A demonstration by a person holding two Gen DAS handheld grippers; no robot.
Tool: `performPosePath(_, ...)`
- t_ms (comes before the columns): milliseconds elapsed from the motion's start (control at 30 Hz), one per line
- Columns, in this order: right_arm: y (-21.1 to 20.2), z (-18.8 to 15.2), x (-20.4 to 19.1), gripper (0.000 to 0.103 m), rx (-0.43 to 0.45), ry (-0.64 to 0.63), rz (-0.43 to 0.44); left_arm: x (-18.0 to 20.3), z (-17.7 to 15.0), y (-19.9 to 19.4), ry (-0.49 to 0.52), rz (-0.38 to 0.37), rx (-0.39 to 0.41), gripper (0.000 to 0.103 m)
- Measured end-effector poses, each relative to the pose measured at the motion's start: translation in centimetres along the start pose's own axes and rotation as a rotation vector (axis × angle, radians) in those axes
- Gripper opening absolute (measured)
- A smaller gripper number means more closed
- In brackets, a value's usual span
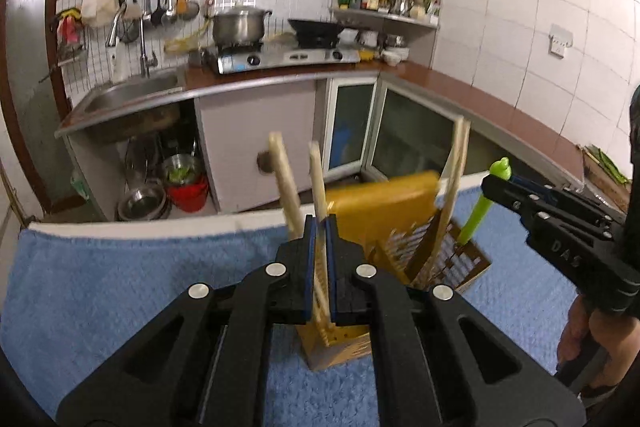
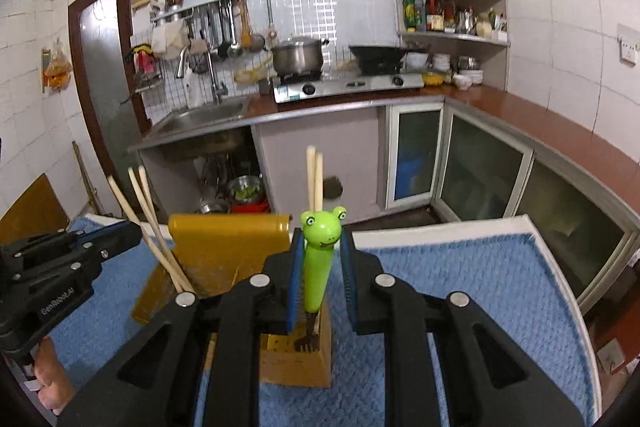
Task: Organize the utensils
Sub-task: 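Insert the frog fork with the right tool while the left tool inserts its chopstick, then close the left tool on the pale blue plastic spoon while the right tool grasps two chopsticks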
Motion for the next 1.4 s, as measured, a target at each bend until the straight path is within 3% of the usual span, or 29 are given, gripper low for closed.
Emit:
performPosePath(133,0.8,-0.8,-0.2,0.020,-0.023,-0.006,0.005,-0.4,-1.2,1.3,-0.018,-0.018,-0.044,0.004)
performPosePath(200,0.7,-1.1,-0.7,0.026,-0.040,-0.028,0.025,-0.6,-1.4,1.2,-0.036,-0.028,-0.052,0.005)
performPosePath(233,0.5,-1.2,-0.7,0.036,-0.037,-0.037,0.013,-0.7,-1.5,0.9,-0.044,-0.040,-0.057,0.010)
performPosePath(267,0.2,-1.2,-0.9,0.046,-0.029,-0.042,0.008,-0.7,-1.6,0.7,-0.050,-0.047,-0.057,0.022)
performPosePath(300,-0.4,-1.2,-0.9,0.050,-0.020,-0.040,0.012,-0.8,-1.7,0.2,-0.062,-0.053,-0.053,0.030)
performPosePath(333,-0.9,-1.2,-0.9,0.052,-0.014,-0.035,0.016,-0.9,-1.7,-0.4,-0.069,-0.055,-0.045,0.040)
performPosePath(433,-3.0,-1.3,-0.4,0.052,0.001,-0.010,0.016,-1.1,-2.0,-2.4,-0.081,-0.049,-0.024,0.053)
performPosePath(467,-3.6,-1.4,-0.2,0.053,0.004,-0.004,0.013,-1.4,-2.3,-3.2,-0.090,-0.045,-0.023,0.062)
performPosePath(500,-4.2,-1.7,0.1,0.056,0.004,0.004,0.006,-1.5,-2.6,-3.7,-0.093,-0.046,-0.022,0.067)
performPosePath(567,-5.3,-2.5,0.7,0.065,0.005,0.017,-0.012,-2.1,-3.5,-5.1,-0.103,-0.027,-0.005,0.087)
performPosePath(600,-5.9,-3.2,1.0,0.065,0.006,0.019,-0.027,-2.3,-3.9,-5.5,-0.105,-0.018,0.000,0.089)
performPosePath(833,-7.6,-9.0,2.9,0.068,-0.025,0.051,-0.082,-2.8,-9.7,-5.9,-0.113,-0.010,-0.081,0.094)
performPosePath(1167,-6.4,-17.0,3.3,0.070,-0.073,0.034,-0.167,-1.3,-17.6,-3.0,-0.112,-0.018,-0.223,0.098)
performPosePath(1400,-4.7,-19.6,4.5,0.070,-0.133,0.098,-0.150,0.4,-21.1,-0.9,-0.074,0.011,-0.311,0.095)
Point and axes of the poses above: each gripper's, at about its wrist camera, not at the fingertips, and y roughly the way its jaws point, x to its right, z to its top, the point moved 9 cm from there along y, roughly the way its jaws point, and after that the axes turned 9 degrees about -x, right-handed, at the moved point
